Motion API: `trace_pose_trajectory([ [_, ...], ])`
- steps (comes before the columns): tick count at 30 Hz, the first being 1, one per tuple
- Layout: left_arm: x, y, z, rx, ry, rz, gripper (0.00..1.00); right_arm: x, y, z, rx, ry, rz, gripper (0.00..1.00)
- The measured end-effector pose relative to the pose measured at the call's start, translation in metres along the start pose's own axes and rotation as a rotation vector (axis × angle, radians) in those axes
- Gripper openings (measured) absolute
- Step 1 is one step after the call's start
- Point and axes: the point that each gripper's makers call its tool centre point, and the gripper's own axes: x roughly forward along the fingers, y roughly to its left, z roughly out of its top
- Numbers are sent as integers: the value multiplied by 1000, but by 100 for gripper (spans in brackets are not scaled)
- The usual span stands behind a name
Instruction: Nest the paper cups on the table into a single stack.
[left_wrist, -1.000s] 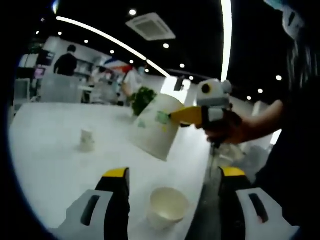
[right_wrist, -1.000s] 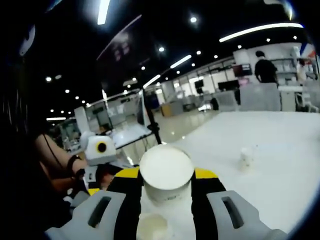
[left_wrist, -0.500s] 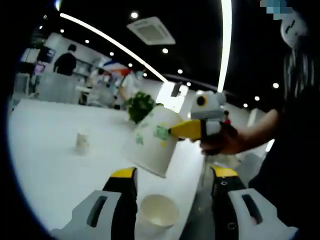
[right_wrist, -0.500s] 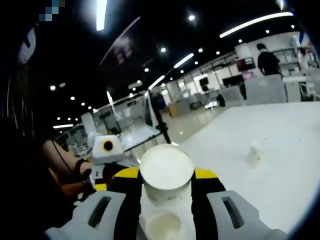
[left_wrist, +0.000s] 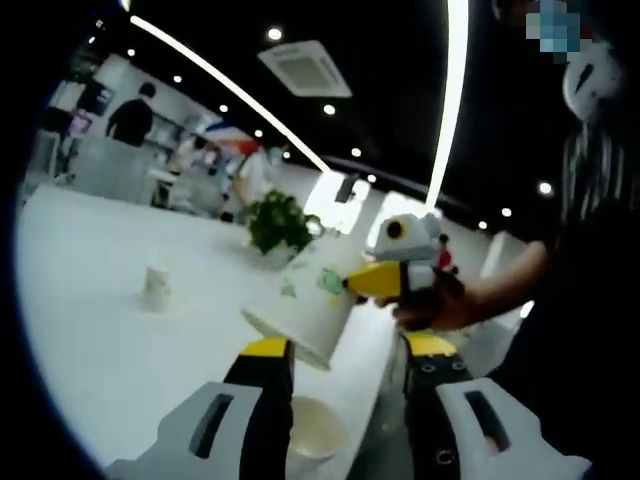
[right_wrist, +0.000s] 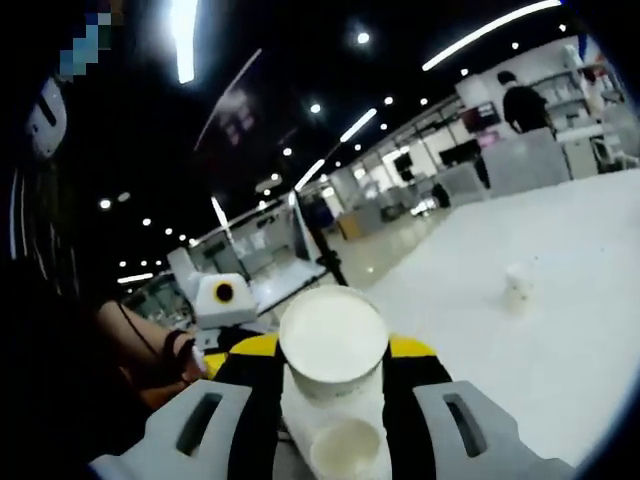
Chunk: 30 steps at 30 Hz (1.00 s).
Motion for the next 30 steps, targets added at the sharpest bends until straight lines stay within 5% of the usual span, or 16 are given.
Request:
trace_pose_trajectory([
  [30, -1, -6, 20, -20, -8, -49, 24, -9, 10, -9, 66, -22, 56, 35],
])
